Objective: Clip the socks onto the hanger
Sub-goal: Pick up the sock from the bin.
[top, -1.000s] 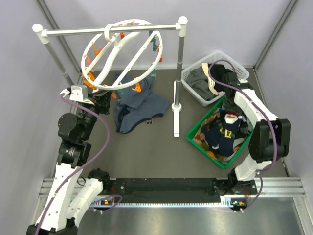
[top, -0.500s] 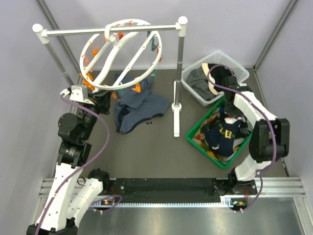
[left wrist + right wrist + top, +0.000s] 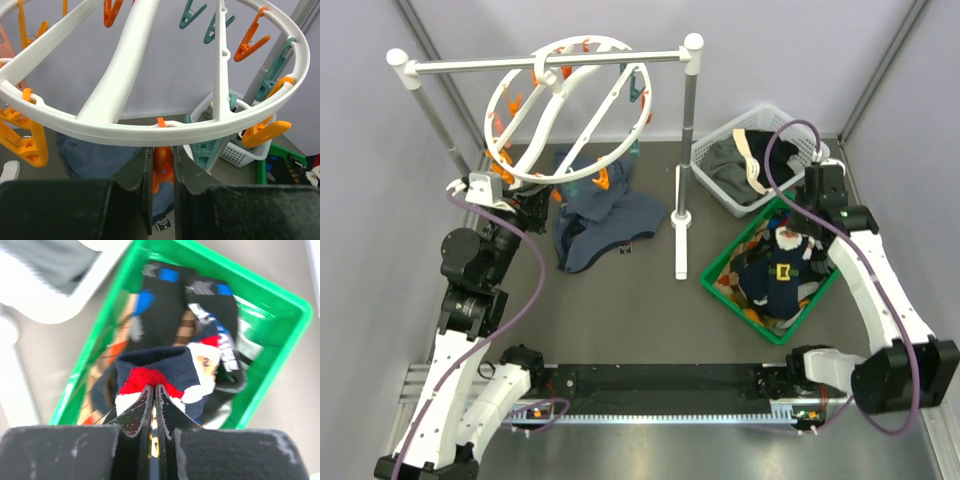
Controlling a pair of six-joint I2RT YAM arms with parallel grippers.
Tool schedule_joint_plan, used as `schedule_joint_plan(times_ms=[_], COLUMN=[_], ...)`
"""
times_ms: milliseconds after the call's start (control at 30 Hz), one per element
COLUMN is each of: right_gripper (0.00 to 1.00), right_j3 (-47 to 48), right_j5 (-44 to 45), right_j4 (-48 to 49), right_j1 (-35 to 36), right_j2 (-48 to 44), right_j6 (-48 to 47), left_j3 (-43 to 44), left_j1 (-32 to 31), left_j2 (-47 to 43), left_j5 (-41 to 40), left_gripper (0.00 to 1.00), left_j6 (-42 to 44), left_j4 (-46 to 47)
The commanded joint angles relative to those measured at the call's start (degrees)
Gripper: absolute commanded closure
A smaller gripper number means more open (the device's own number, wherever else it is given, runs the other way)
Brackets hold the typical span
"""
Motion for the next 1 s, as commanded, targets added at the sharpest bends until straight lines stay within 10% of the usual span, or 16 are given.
schedule_joint_plan(times_ms=[0,400,967], right_gripper=[1.0,1.0,1.0], right_j3=[-3.5,-11.4,-9.0], right_j5=[-12.1,-28.3,-35.9], right_j4=[9.5,27.2,65.2], right_j1=[1.4,23.7,45.8], right_j2=[-8.2,-21.9,-3.1], right_j6=[-5.1,-16.9,-19.3], left_j3=[1.1,5.3,8.9], left_j1=[-0.3,-0.3,-0.3], left_j2=[0.8,3.5,5.6], left_j5=[1.9,5.5,8.1], left_gripper=[1.0,1.0,1.0], left_j6=[-1.2,-4.6,-11.2], left_j4=[2.5,0.2,0.2])
